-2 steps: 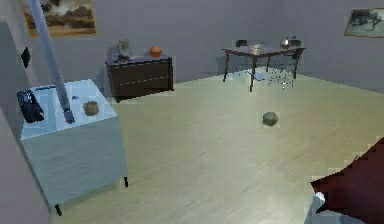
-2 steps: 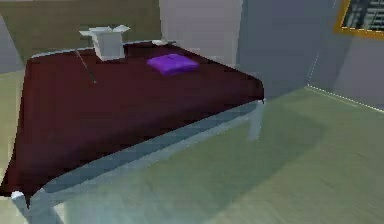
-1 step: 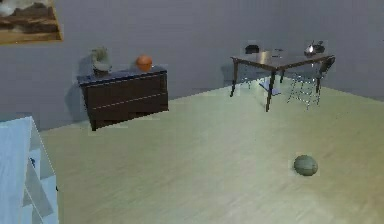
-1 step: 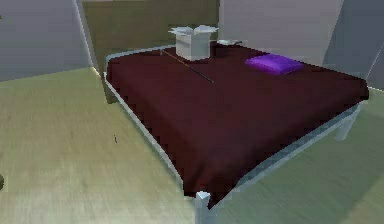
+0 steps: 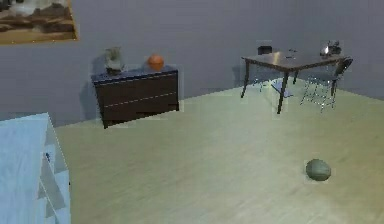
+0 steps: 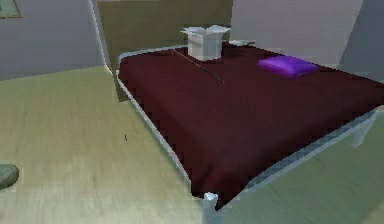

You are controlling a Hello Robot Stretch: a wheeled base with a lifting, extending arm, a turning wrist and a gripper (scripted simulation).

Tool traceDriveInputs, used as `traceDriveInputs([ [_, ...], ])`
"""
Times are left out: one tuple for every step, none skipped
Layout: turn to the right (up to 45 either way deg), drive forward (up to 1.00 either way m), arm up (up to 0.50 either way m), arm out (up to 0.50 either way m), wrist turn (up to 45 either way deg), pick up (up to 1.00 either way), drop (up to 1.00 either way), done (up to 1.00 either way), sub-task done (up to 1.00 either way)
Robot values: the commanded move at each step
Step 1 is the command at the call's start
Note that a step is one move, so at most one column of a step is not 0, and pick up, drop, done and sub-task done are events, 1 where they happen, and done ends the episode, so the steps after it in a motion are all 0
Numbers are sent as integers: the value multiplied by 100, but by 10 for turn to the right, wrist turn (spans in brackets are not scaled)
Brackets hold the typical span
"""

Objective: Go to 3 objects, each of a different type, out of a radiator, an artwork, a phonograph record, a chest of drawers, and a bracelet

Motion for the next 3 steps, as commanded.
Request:
traceDriveInputs([
  [0, 55, 0, 0, 0, 0, 0, 0, 0],
  [-300, 0, 0, 0, 0, 0, 0, 0, 0],
  [0, 100, 0, 0, 0, 0, 0, 0, 0],
])
